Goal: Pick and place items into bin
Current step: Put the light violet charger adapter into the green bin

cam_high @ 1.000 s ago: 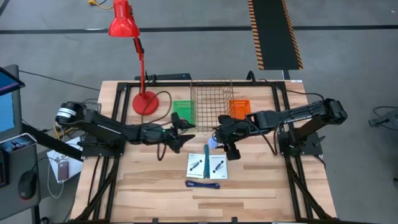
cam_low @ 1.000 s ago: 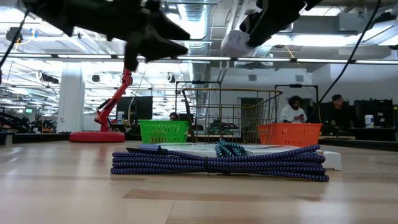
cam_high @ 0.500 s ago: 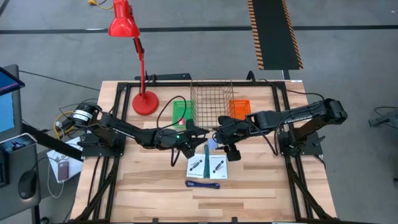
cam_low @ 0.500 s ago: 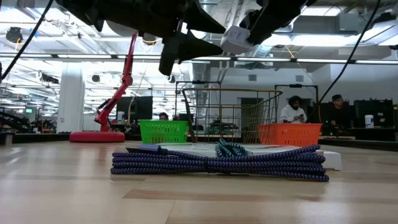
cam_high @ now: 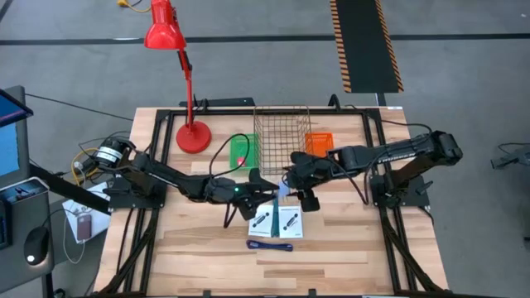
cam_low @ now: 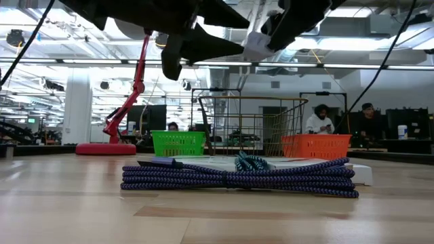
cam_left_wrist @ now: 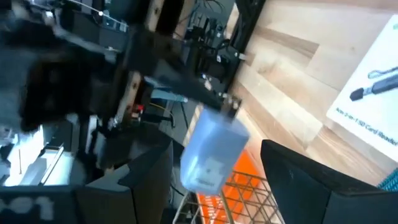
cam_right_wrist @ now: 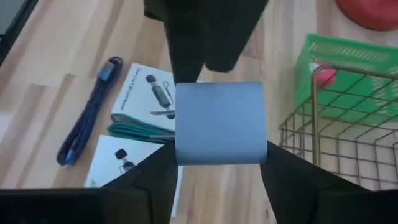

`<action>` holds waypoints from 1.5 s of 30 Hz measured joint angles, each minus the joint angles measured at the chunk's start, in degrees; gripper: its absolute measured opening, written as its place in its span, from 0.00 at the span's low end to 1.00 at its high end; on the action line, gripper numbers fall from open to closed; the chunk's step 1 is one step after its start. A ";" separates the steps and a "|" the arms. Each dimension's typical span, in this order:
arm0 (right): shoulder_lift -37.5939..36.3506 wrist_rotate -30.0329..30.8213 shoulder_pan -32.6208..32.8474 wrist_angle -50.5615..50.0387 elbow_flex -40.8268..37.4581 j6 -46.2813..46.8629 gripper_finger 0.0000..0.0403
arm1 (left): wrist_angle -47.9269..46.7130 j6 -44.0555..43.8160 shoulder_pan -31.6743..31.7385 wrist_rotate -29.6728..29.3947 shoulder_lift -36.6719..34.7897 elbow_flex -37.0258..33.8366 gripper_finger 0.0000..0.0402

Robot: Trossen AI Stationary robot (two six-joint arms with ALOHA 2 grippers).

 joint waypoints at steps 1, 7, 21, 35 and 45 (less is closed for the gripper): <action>0.00 -0.19 0.05 0.01 0.00 -0.02 0.47 | -0.20 -0.06 -0.11 -0.06 0.00 0.00 0.58; 0.00 -0.66 0.11 0.55 0.00 -0.48 0.50 | 0.30 -0.12 -0.55 0.66 0.00 0.00 0.58; 0.00 -3.70 0.11 5.85 0.00 -1.53 0.50 | 2.27 2.79 -0.11 3.51 -0.02 0.00 0.58; -0.02 -4.02 0.11 8.37 0.00 -2.94 0.51 | 5.58 -1.52 -0.10 3.90 -0.02 -0.03 0.47; -0.04 -6.17 0.11 8.47 0.00 -2.16 0.51 | 5.11 -1.92 -1.08 3.07 0.02 -0.08 0.30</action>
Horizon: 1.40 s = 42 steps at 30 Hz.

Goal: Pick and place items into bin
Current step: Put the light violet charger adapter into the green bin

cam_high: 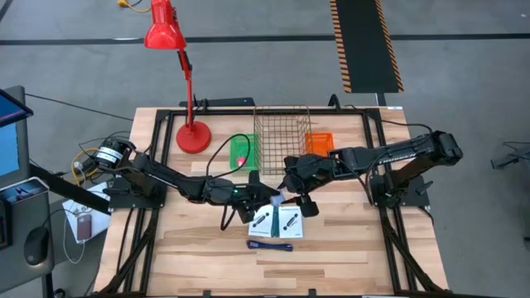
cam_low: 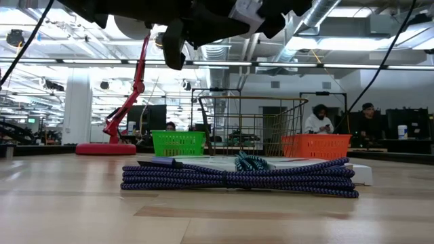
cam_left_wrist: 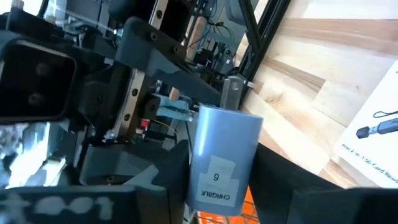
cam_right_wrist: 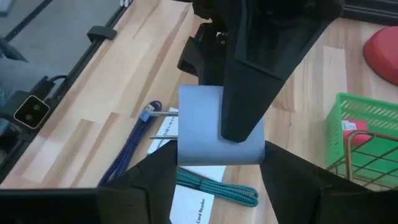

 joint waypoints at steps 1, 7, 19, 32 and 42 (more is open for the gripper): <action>-0.02 0.45 0.00 0.02 0.00 -0.06 0.54 | 0.00 -0.87 -0.26 -0.72 0.01 -0.02 0.29; 0.04 1.67 -0.01 -0.07 -0.02 -0.24 0.66 | 1.40 -3.45 -1.05 -4.02 -0.04 0.01 0.27; 0.04 10.12 -0.48 -9.58 -0.02 -2.20 0.68 | -1.15 -0.85 -2.89 -18.47 -0.04 0.03 0.27; 0.04 11.57 -5.92 -21.16 -0.02 4.45 0.69 | -1.05 -9.21 2.44 -41.98 -0.04 -0.01 0.27; 0.04 11.52 -7.59 -26.30 -0.02 8.23 0.69 | -19.63 -23.11 7.49 -46.48 -5.10 -0.56 0.27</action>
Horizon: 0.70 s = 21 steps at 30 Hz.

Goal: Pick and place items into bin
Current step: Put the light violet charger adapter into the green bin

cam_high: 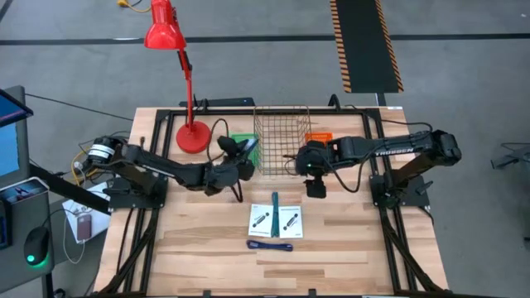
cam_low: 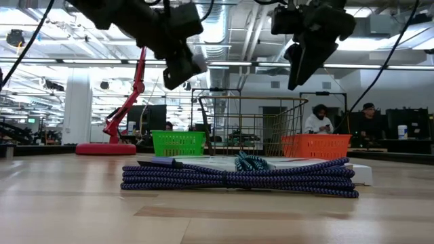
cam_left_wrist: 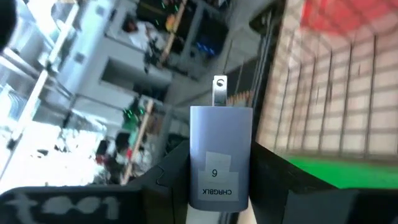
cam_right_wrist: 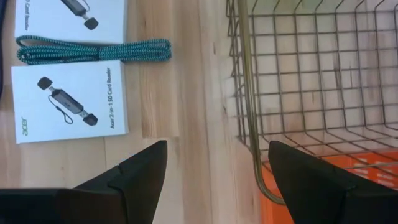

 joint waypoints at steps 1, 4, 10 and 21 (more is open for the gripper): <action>0.00 0.00 0.05 -0.09 0.00 0.01 0.69 | -3.74 -2.35 0.54 0.04 -1.05 0.00 0.27; 0.00 -0.02 0.05 -0.31 0.00 0.01 0.69 | -15.88 -9.86 2.27 2.71 -4.73 0.00 0.27; 0.00 -0.04 -0.27 -0.17 0.00 -0.01 0.69 | -30.73 -20.88 8.71 24.76 -9.62 -0.04 0.27; 0.00 -0.04 -1.04 0.55 0.00 -0.01 0.69 | -31.46 -18.64 19.04 41.84 -5.46 -0.04 0.28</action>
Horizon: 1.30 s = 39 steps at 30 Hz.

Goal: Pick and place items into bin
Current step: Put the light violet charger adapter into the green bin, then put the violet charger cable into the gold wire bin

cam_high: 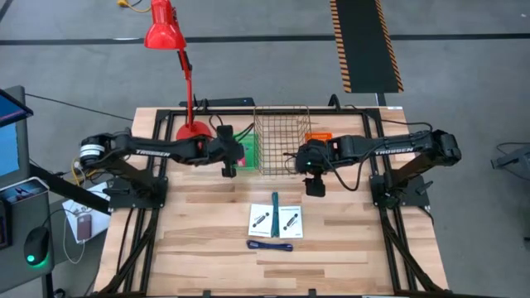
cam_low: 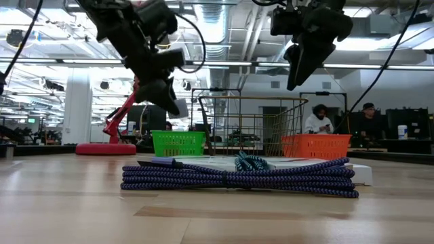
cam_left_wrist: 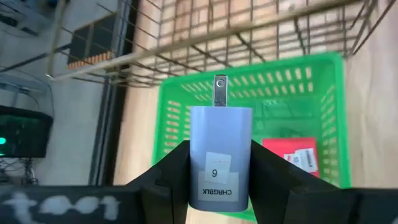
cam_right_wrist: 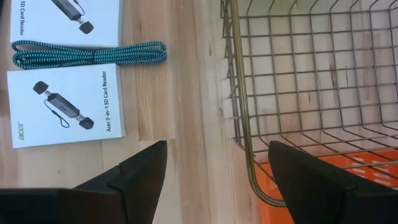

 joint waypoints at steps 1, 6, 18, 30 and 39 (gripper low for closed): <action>0.00 0.00 0.00 0.01 0.00 -0.01 0.69 | -0.01 0.35 0.43 0.33 0.50 0.00 0.28; 0.00 0.00 0.00 0.01 0.00 0.01 0.69 | 0.03 1.09 1.28 1.23 2.31 0.00 0.28; 0.00 0.00 0.00 0.01 0.00 0.10 0.69 | 1.72 2.49 1.27 2.38 2.89 0.00 0.30; 0.00 -0.02 0.00 0.03 0.00 0.10 0.69 | 3.72 2.85 1.27 1.68 2.87 0.00 0.48; 0.00 -0.17 1.31 0.45 0.00 0.09 0.69 | 2.62 2.11 1.25 -1.67 2.85 0.00 0.46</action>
